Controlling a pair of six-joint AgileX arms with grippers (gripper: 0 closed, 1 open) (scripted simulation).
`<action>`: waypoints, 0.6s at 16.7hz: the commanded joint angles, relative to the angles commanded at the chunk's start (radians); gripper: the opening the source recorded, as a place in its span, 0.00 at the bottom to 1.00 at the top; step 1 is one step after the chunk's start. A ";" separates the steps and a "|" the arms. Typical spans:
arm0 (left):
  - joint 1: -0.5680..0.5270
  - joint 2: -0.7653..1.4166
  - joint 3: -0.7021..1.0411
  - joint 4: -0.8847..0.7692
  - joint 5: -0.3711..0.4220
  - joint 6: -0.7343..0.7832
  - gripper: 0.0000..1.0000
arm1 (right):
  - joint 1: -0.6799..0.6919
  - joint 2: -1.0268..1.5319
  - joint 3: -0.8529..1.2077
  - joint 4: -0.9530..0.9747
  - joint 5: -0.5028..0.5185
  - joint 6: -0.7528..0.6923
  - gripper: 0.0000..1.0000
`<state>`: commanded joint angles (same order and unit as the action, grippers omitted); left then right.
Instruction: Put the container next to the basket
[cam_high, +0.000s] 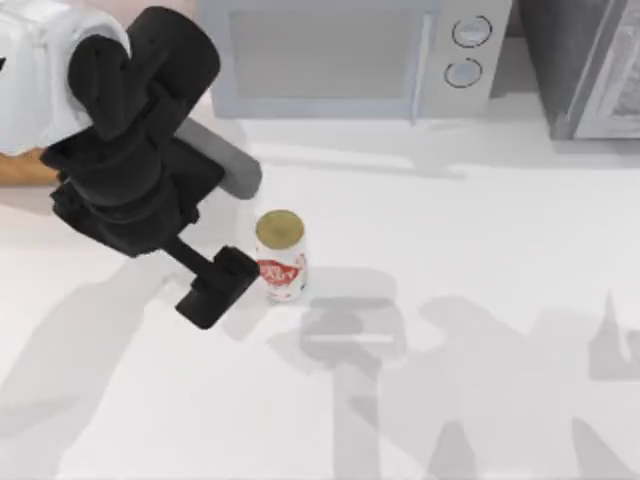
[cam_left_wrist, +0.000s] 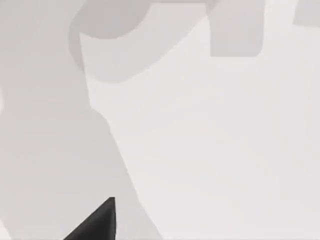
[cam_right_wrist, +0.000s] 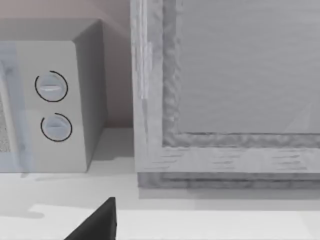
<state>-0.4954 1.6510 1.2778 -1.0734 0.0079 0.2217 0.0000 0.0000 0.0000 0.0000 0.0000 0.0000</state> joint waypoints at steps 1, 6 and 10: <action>-0.017 0.088 0.085 -0.055 0.000 0.005 1.00 | 0.000 0.000 0.000 0.000 0.000 0.000 1.00; -0.075 0.416 0.476 -0.232 -0.002 0.014 1.00 | 0.000 0.000 0.000 0.000 0.000 0.000 1.00; -0.089 0.534 0.665 -0.268 -0.004 0.008 1.00 | 0.000 0.000 0.000 0.000 0.000 0.000 1.00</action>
<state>-0.5847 2.1854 1.9428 -1.3412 0.0038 0.2292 0.0000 0.0000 0.0000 0.0000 0.0000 0.0000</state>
